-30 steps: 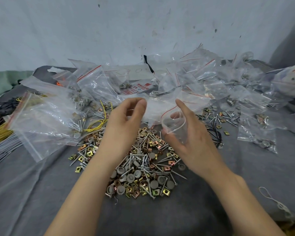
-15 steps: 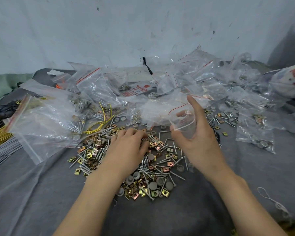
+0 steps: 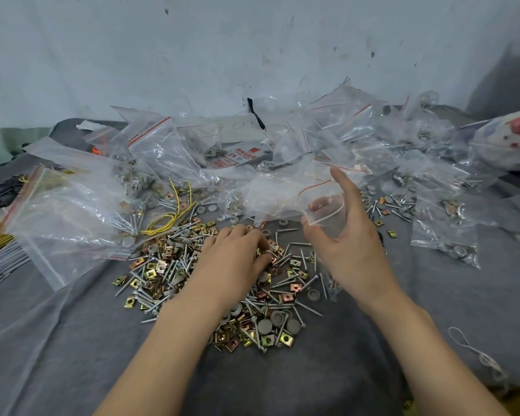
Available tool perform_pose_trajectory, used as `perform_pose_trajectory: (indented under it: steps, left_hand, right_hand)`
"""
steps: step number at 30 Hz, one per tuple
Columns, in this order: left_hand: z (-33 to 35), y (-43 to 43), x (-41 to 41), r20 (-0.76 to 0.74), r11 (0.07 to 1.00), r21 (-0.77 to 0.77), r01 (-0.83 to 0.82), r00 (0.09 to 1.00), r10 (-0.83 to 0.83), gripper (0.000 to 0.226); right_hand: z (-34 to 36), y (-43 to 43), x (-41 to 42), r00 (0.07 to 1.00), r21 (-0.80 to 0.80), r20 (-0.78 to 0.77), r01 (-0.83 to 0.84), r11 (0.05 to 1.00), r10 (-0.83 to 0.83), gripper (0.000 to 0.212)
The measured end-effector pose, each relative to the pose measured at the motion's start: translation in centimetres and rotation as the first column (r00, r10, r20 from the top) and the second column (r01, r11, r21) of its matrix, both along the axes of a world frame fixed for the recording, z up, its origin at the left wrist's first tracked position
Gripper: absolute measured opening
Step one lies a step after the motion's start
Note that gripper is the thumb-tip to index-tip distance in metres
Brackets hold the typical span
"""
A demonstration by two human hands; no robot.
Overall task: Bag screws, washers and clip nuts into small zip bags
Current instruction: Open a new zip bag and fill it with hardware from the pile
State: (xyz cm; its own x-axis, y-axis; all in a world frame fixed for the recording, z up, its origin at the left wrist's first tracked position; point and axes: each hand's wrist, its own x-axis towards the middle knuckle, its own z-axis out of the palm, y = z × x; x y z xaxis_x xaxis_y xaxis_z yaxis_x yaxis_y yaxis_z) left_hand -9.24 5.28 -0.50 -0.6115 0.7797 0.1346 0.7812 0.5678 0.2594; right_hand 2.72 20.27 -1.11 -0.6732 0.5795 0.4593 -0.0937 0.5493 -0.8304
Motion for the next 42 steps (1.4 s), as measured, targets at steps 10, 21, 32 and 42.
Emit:
perform_pose_trajectory:
  steps: [10, 21, 32, 42]
  left_hand:
    - [0.6, -0.3, 0.0, 0.196, 0.94, 0.335, -0.068, 0.981, 0.001, 0.011]
    - [1.6, -0.2, 0.4, 0.345, 0.8, 0.589, -0.11, 0.93, -0.126, 0.007]
    - [1.7, -0.3, 0.5, 0.325, 0.793, 0.605, -0.068, 0.931, -0.168, 0.008]
    - [3.1, -0.4, 0.5, 0.339, 0.735, 0.671, -0.103, 0.924, -0.179, 0.012]
  right_hand:
    - [-0.1, 0.1, 0.0, 1.0, 0.024, -0.026, 0.012, 1.0, -0.011, 0.074]
    - [-0.2, 0.2, 0.1, 1.0, 0.03, 0.016, 0.017, 0.999, -0.017, 0.076]
    - [-0.2, -0.1, 0.3, 0.998, 0.068, 0.056, 0.029, 0.997, -0.032, 0.077]
    - [0.3, -0.8, 0.5, 0.993, 0.078, 0.122, -0.003, 0.997, -0.006, 0.08]
